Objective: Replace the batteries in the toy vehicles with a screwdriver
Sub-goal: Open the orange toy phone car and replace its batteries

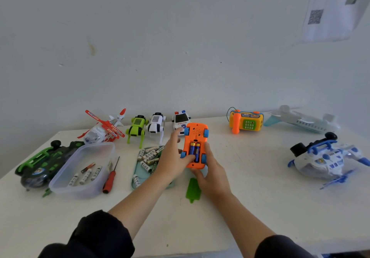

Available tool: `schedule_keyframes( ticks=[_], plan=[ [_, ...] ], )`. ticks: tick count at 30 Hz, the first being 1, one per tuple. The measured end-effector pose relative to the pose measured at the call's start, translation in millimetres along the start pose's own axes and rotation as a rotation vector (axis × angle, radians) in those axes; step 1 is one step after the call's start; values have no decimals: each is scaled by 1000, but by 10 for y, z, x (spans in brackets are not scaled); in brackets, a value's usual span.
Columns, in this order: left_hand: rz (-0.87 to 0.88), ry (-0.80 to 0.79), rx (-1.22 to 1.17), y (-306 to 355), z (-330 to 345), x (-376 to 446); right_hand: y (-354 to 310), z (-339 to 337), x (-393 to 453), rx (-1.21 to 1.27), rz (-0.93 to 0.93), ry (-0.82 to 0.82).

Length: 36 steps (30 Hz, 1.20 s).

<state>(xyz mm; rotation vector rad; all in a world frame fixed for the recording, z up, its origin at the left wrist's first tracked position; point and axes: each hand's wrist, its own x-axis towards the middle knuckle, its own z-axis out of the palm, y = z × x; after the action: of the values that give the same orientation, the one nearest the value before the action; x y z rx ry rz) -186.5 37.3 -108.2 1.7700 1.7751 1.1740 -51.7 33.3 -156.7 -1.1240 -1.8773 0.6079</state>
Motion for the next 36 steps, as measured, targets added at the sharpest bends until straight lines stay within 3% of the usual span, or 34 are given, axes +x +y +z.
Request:
schedule_keyframes(
  ticks=[2, 4, 7, 11, 13, 16, 18, 21, 24, 27, 32, 36],
  plan=[
    [200, 22, 214, -14, 14, -54, -1, 1, 3, -11, -1, -1],
    [280, 9, 367, -37, 25, -79, 2, 6, 9, -20, -3, 1],
    [304, 85, 386, -49, 23, -97, 1, 14, 10, -28, 1, -19],
    [488, 177, 386, -20, 16, -157, 8, 13, 16, -14, 22, -14],
    [478, 158, 298, 24, 0, -196, 7, 13, 17, -9, 24, -6],
    [290, 214, 54, 107, -38, -168, 12, 16, 14, -14, 14, -2],
    [185, 172, 12, 148, -57, -124, 15, 16, 13, -9, 24, -2],
    [236, 91, 209, 117, -58, -124, 1, 15, 11, -9, 27, -15],
    [475, 102, 537, -17, -1, -148, 17, 20, 12, -54, -4, -13],
    [586, 107, 591, -123, 12, -176, 39, 36, 13, -78, -1, -20],
    [436, -68, 645, -172, -83, -216, 15, 19, 15, -38, -1, -10],
    [300, -62, 551, -147, -80, -183, 3, 20, 6, -28, -19, 5]
  ],
)
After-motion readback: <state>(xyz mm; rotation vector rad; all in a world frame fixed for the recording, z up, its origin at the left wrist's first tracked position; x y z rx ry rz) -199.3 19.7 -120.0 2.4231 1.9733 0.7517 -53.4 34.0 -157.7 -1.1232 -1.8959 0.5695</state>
